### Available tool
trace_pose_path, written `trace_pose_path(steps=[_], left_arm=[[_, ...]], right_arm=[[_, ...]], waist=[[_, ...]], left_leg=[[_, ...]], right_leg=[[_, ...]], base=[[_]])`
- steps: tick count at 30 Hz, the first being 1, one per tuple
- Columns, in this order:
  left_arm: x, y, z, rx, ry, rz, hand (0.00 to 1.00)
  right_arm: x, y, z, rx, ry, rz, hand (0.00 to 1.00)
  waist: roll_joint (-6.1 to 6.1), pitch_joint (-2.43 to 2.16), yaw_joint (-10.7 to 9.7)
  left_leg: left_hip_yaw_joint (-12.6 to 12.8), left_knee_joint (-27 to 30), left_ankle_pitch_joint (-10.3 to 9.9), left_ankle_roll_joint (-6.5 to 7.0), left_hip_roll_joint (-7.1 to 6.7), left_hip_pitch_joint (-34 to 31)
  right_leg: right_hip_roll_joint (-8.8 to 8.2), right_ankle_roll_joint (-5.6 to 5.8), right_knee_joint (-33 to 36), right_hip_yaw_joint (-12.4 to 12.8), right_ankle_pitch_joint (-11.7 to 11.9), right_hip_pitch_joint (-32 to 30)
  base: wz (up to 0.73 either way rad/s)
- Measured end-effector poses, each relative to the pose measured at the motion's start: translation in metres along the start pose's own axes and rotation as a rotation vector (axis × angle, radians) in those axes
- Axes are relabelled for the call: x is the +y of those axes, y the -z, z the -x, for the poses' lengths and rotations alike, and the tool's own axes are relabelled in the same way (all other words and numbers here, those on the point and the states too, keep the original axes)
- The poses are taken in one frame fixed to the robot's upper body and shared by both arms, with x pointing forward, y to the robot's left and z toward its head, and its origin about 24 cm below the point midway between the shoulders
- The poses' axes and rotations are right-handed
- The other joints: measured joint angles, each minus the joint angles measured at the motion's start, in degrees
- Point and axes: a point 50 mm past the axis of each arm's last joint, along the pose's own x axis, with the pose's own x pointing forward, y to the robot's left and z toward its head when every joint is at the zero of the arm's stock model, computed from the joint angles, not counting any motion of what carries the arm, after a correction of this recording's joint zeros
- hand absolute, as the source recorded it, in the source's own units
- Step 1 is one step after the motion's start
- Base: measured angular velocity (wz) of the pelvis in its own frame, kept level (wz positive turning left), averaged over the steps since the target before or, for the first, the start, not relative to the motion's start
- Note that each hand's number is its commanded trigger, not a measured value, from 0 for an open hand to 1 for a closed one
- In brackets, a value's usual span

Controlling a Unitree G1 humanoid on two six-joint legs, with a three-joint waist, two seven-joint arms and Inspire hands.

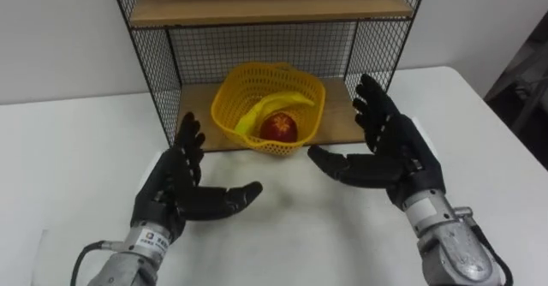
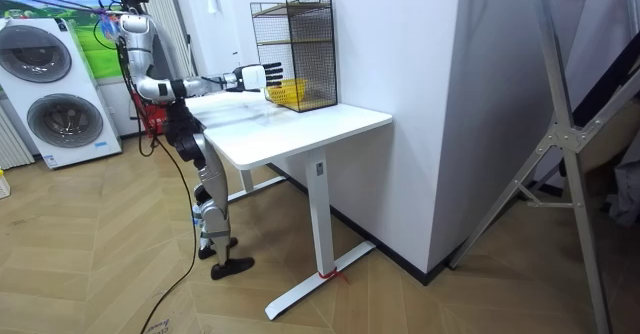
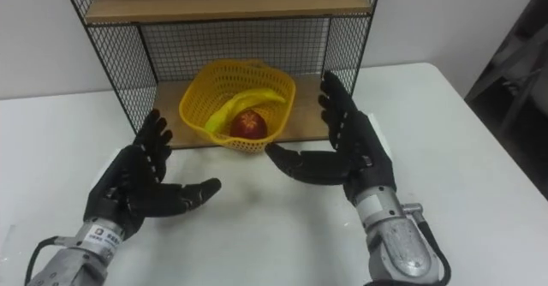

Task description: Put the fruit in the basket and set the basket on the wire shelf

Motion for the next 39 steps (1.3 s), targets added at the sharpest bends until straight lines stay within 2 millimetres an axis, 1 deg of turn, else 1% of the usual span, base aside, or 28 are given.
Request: trace_pose_path(steps=[4, 7, 9, 10, 11, 12, 13, 15, 16, 17, 18, 19, 21, 22, 23, 24, 25, 27, 28, 30, 31, 32, 33, 34, 35, 36, 37, 39], left_arm=[[0.007, -0.004, 0.006, -0.038, -0.057, 0.001, 0.00], [0.015, -0.013, 0.007, -0.093, -0.122, -0.005, 0.00], [0.026, -0.030, 0.010, -0.184, -0.202, -0.034, 0.00], [0.030, -0.034, 0.011, -0.210, -0.230, -0.048, 0.00], [0.039, -0.045, 0.014, -0.264, -0.298, -0.081, 0.00], [0.047, -0.058, 0.019, -0.327, -0.369, -0.112, 0.00], [0.051, -0.065, 0.022, -0.361, -0.405, -0.127, 0.00], [0.068, -0.092, 0.032, -0.511, -0.561, -0.208, 0.00], [0.072, -0.099, 0.035, -0.547, -0.603, -0.217, 0.00], [0.081, -0.112, 0.042, -0.615, -0.691, -0.231, 0.00], [0.089, -0.125, 0.052, -0.691, -0.783, -0.245, 0.00], [0.093, -0.131, 0.058, -0.730, -0.827, -0.250, 0.00], [0.110, -0.151, 0.082, -0.858, -1.014, -0.303, 0.00], [0.114, -0.156, 0.089, -0.884, -1.060, -0.316, 0.00], [0.121, -0.165, 0.101, -0.941, -1.150, -0.340, 0.00], [0.126, -0.174, 0.113, -1.004, -1.230, -0.367, 0.00], [0.129, -0.178, 0.119, -1.036, -1.266, -0.379, 0.00], [0.137, -0.194, 0.140, -1.153, -1.410, -0.396, 0.00], [0.138, -0.196, 0.145, -1.178, -1.443, -0.395, 0.00], [0.146, -0.199, 0.166, -1.238, -1.570, -0.401, 0.00], [0.148, -0.199, 0.169, -1.243, -1.595, -0.394, 0.00], [0.153, -0.197, 0.175, -1.240, -1.645, -0.373, 0.00], [0.161, -0.194, 0.181, -1.216, -1.696, -0.363, 0.00], [0.165, -0.192, 0.183, -1.198, -1.720, -0.366, 0.00], [0.173, -0.188, 0.190, -1.165, -1.769, -0.350, 0.00], [0.181, -0.183, 0.199, -1.130, -1.829, -0.330, 0.00], [0.186, -0.180, 0.202, -1.109, -1.864, -0.324, 0.00], [0.206, -0.167, 0.208, -0.992, -1.972, -0.272, 0.00]], right_arm=[[-0.006, 0.001, 0.008, -0.008, 0.049, 0.004, 0.00], [-0.011, -0.002, 0.010, -0.031, 0.106, 0.011, 0.00], [-0.026, -0.010, 0.012, -0.077, 0.194, 0.044, 0.00], [-0.031, -0.012, 0.013, -0.092, 0.224, 0.063, 0.00], [-0.041, -0.018, 0.015, -0.117, 0.290, 0.110, 0.00], [-0.052, -0.028, 0.018, -0.150, 0.352, 0.159, 0.00], [-0.057, -0.034, 0.020, -0.173, 0.382, 0.178, 0.00], [-0.072, -0.059, 0.028, -0.286, 0.494, 0.274, 0.00], [-0.075, -0.065, 0.029, -0.316, 0.521, 0.295, 0.00], [-0.084, -0.078, 0.032, -0.374, 0.572, 0.340, 0.00], [-0.094, -0.092, 0.037, -0.433, 0.638, 0.375, 0.00], [-0.099, -0.099, 0.041, -0.461, 0.677, 0.389, 0.00], [-0.116, -0.120, 0.058, -0.558, 0.823, 0.475, 0.00], [-0.120, -0.125, 0.062, -0.579, 0.856, 0.491, 0.00], [-0.127, -0.136, 0.070, -0.623, 0.923, 0.526, 0.00], [-0.133, -0.145, 0.077, -0.662, 0.984, 0.575, 0.00], [-0.135, -0.149, 0.080, -0.682, 1.011, 0.589, 0.00], [-0.146, -0.165, 0.097, -0.767, 1.128, 0.607, 0.00], [-0.149, -0.169, 0.102, -0.791, 1.158, 0.601, 0.00], [-0.162, -0.181, 0.120, -0.867, 1.290, 0.569, 0.00], [-0.165, -0.181, 0.124, -0.875, 1.323, 0.558, 0.00], [-0.172, -0.180, 0.133, -0.881, 1.390, 0.517, 0.00], [-0.182, -0.175, 0.141, -0.867, 1.461, 0.468, 0.00], [-0.188, -0.172, 0.147, -0.849, 1.506, 0.450, 0.00], [-0.200, -0.165, 0.161, -0.811, 1.606, 0.412, 0.00], [-0.209, -0.160, 0.175, -0.787, 1.702, 0.354, 0.00], [-0.212, -0.157, 0.180, -0.783, 1.748, 0.325, 0.00], [-0.230, -0.136, 0.202, -0.687, 1.941, 0.256, 0.00]], waist=[[-0.24, 0.04, 0.1], [-0.22, 0.03, 0.1], [-0.21, 0.04, 0.6], [-0.20, 0.05, 0.9], [-0.21, 0.07, 1.5], [-0.22, 0.07, 1.7], [-0.21, 0.07, 1.8], [-0.13, 0.14, 2.5], [-0.11, 0.14, 2.7], [0.01, 0.14, 2.9], [0.01, 0.15, 2.8], [0.02, 0.17, 2.9], [0.20, 0.18, 3.0], [0.30, 0.09, 3.1], [0.41, -0.04, 3.1], [0.52, -0.03, 3.1], [0.55, -0.02, 3.1], [0.65, 0.07, 3.0], [0.75, 0.15, 3.0], [0.82, 0.44, 3.0], [0.58, 0.62, 3.0], [0.52, 0.55, 3.1], [0.43, 0.42, 2.9], [0.42, 0.18, 2.8], [0.25, -0.01, 2.8], [0.19, 0.01, 2.8], [0.25, 0.02, 2.8], [0.27, 0.01, 2.4]], left_leg=[[-0.2, 0.0, 0.0, -0.04, -0.03, 0.0], [-0.6, 0.1, -0.1, -0.14, -0.11, -0.2], [-0.7, 0.0, -0.2, -0.28, -0.12, -0.2], [-0.7, 0.0, -0.1, -0.24, -0.12, -0.2], [-0.7, 0.0, 0.0, -0.11, -0.13, -0.3], [-0.7, 0.0, -0.1, -0.17, -0.16, -0.4], [-0.8, 0.0, -0.2, -0.29, -0.17, -0.4], [-0.9, 0.0, -0.1, -0.32, -0.17, -0.4], [-0.9, 0.0, -0.1, -0.32, -0.17, -0.4], [-1.1, 0.0, -0.1, -0.32, -0.21, -0.5], [-1.2, 0.0, -0.1, -0.32, -0.26, -0.5], [-1.3, 0.0, -0.1, -0.32, -0.27, -0.5], [-1.5, 0.2, -0.1, -0.35, -0.28, -0.8], [-1.5, 0.2, -0.1, -0.34, -0.28, -0.9], [-1.5, 0.4, -0.2, -0.32, -0.29, -1.2], [-1.5, 0.4, -0.2, -0.32, -0.32, -1.2], [-1.5, 0.4, -0.2, -0.34, -0.32, -1.2], [-1.5, 0.5, -0.2, -0.38, -0.37, -1.1], [-1.5, 0.5, -0.3, -0.38, -0.37, -1.1], [-1.5, 0.6, -0.3, -0.40, -0.42, -1.1], [-1.5, 0.6, -0.3, -0.42, -0.41, -1.1], [-1.6, 0.9, -0.4, -0.51, -0.40, -1.1], [-1.8, 1.3, -0.6, -0.55, -0.42, -1.3], [-2.0, 1.5, -0.7, -0.59, -0.43, -1.6], [-2.3, 1.8, -0.8, -0.61, -0.48, -2.1], [-2.4, 1.8, -0.8, -0.61, -0.60, -2.3], [-2.5, 1.8, -0.8, -0.61, -0.64, -2.4], [-3.0, 2.0, -0.8, -0.65, -0.82, -2.7]], right_leg=[[0.00, 0.00, 0.0, -0.2, 0.0, 0.0], [-0.06, 0.00, 0.0, -0.7, 0.0, 0.0], [-0.06, 0.00, -0.1, -0.8, 0.0, 0.0], [-0.06, 0.00, -0.1, -0.8, 0.0, 0.0], [-0.06, -0.01, -0.1, -0.7, 0.0, -0.1], [-0.07, -0.01, -0.1, -0.8, 0.0, -0.1], [-0.08, 0.00, -0.1, -0.7, 0.0, -0.2], [-0.07, -0.01, -0.1, -0.8, 0.0, -0.1], [-0.07, -0.02, -0.1, -0.8, 0.0, -0.1], [-0.10, -0.02, -0.1, -0.9, 0.0, -0.2], [-0.15, -0.02, -0.1, -1.1, 0.0, -0.1], [-0.15, -0.02, -0.2, -1.2, 0.0, -0.1], [-0.19, -0.01, -0.2, -1.4, 0.0, -0.2], [-0.19, -0.01, -0.2, -1.4, 0.0, -0.4], [-0.21, -0.03, 0.0, -1.3, -0.1, -0.6], [-0.24, -0.06, 0.3, -1.3, -0.3, -0.8], [-0.24, -0.06, 0.4, -1.2, -0.4, -0.9], [-0.26, -0.11, 0.9, -0.9, -0.8, -1.0], [-0.26, -0.10, 0.9, -0.9, -0.8, -1.0], [-0.27, -0.12, 0.8, -0.9, -1.1, -0.9], [-0.27, -0.12, 0.8, -0.8, -1.2, -0.9], [-0.31, -0.15, 0.8, -1.2, -1.5, -1.0], [-0.44, 0.02, 1.1, -1.5, -2.1, -1.4], [-0.44, 0.36, 1.1, -1.6, -2.4, -1.6], [-0.43, 0.31, 1.4, -1.7, -2.5, -2.0], [-0.55, -0.08, 2.2, -1.7, -2.7, -2.4], [-0.60, -0.14, 2.5, -1.8, -2.8, -2.6], [-0.95, -0.15, 3.5, -2.6, -3.5, -3.0]], base=[[0.00], [0.04], [0.00], [0.00], [0.00], [0.00], [0.00], [0.00], [0.00], [0.05], [0.06], [0.08], [0.05], [0.00], [0.00], [0.00], [0.00], [0.00], [0.00], [0.00], [0.03], [0.06], [0.08], [0.12], [0.10], [0.10], [0.09], [0.13]])
